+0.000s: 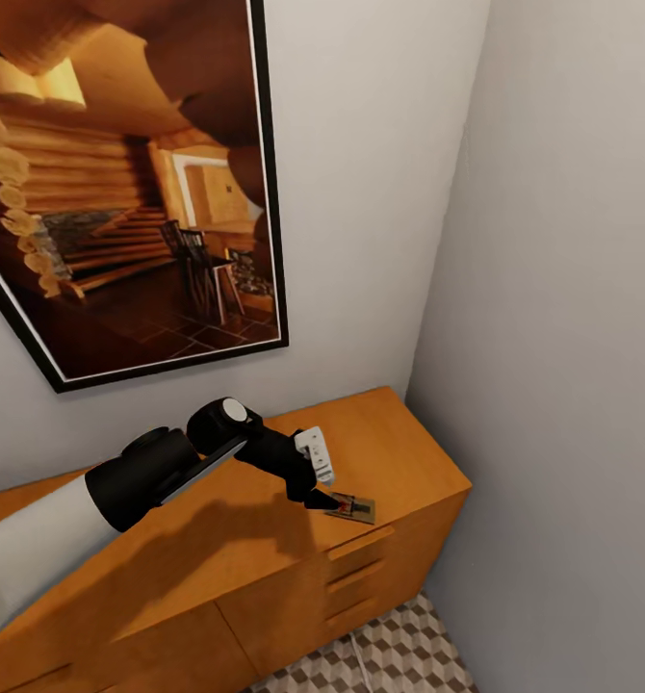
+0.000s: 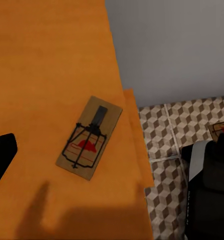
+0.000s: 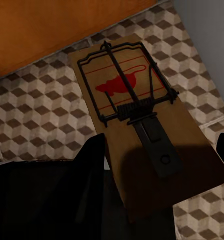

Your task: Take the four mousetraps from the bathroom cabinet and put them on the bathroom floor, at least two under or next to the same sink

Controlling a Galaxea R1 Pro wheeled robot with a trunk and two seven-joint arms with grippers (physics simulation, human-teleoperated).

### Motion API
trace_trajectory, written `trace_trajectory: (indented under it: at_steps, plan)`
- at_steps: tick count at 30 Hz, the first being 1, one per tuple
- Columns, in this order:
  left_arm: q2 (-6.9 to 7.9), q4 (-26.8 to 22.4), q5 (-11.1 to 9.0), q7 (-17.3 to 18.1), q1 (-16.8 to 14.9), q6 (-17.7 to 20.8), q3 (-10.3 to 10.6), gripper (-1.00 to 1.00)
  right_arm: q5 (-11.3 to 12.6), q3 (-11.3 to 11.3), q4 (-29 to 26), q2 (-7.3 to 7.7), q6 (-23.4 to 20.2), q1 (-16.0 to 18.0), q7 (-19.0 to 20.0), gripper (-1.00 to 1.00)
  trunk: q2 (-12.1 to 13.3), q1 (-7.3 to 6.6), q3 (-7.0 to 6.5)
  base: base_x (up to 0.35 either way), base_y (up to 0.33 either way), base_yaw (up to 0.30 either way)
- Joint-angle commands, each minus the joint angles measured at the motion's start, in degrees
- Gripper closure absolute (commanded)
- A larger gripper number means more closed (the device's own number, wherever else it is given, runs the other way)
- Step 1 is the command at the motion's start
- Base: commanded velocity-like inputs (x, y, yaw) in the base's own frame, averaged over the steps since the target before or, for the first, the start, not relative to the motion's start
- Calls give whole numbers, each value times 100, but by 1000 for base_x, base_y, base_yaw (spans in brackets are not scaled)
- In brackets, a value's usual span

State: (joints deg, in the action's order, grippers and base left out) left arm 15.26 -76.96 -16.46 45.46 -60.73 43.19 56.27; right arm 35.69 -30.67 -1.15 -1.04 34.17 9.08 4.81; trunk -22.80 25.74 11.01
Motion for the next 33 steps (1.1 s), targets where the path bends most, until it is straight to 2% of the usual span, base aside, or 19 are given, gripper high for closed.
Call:
trace_trajectory:
  at_steps: [1,13,33]
  plan:
    - [3,-3,-33,-10,-9,31,20,-100,61,-9,12,-2,23,6,38,100,-12,4,12,43,0,0]
    - [3,-5,-33,-10,-9,31,301,-100,61,-9,10,-2,19,6,38,100,-12,4,12,8,0,0]
    - [3,19,-33,-10,-9,30,371,-100,61,-9,10,-2,19,6,42,100,-12,4,12,0,0,0]
